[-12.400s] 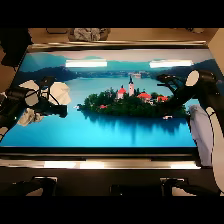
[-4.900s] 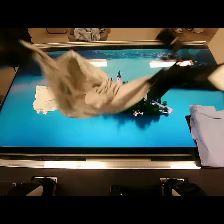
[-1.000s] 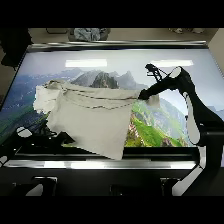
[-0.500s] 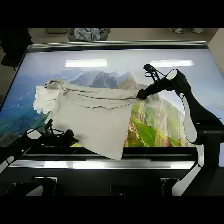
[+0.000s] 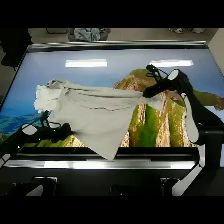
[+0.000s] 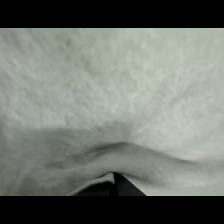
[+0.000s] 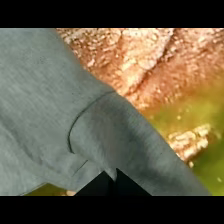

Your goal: Fold the shirts.

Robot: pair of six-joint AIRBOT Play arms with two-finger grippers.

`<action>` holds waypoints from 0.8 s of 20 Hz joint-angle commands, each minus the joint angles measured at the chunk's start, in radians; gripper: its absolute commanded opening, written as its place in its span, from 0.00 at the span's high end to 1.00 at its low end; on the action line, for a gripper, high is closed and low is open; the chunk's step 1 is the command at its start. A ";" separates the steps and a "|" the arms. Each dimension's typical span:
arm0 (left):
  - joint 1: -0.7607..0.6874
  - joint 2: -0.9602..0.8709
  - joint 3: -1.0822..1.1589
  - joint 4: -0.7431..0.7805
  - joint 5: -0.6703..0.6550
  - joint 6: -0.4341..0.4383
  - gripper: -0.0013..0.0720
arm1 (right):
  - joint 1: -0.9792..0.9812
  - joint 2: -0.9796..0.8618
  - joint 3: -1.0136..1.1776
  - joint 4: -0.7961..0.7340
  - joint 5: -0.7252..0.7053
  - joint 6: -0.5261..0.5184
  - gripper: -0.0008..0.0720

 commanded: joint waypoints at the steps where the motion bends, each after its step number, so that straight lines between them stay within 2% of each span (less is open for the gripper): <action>1: 0.095 -0.015 0.159 -0.005 -0.015 0.049 0.94 | -0.095 0.069 0.000 -0.091 0.257 0.036 0.92; 3: 0.150 -0.087 0.267 -0.005 -0.031 0.049 0.94 | -0.173 0.086 -0.028 -0.083 0.484 0.078 0.92; 5: 0.159 -0.203 0.378 -0.006 -0.075 0.061 0.94 | -0.228 0.156 -0.163 -0.032 0.544 0.117 0.92; 8: 0.128 -0.391 0.553 -0.006 -0.132 0.103 0.94 | -0.220 0.329 -0.465 0.002 0.505 0.101 0.92; 11: 0.095 -0.531 0.687 -0.006 -0.211 0.104 0.94 | -0.213 0.462 -0.706 0.008 0.346 0.103 0.92; 12: 0.091 -0.557 0.711 -0.005 -0.264 0.090 0.86 | -0.213 0.483 -0.739 0.007 0.314 0.102 0.92; 13: 0.092 -0.568 0.728 -0.005 -0.320 0.081 0.45 | -0.213 0.492 -0.743 0.006 0.300 0.102 0.92; 14: 0.100 -0.566 0.745 0.003 -0.393 0.086 0.21 | -0.213 0.501 -0.739 0.008 0.286 0.102 0.92; 16: 0.126 -0.535 0.777 0.070 -0.552 0.139 0.21 | -0.213 0.526 -0.732 0.008 0.263 0.107 0.92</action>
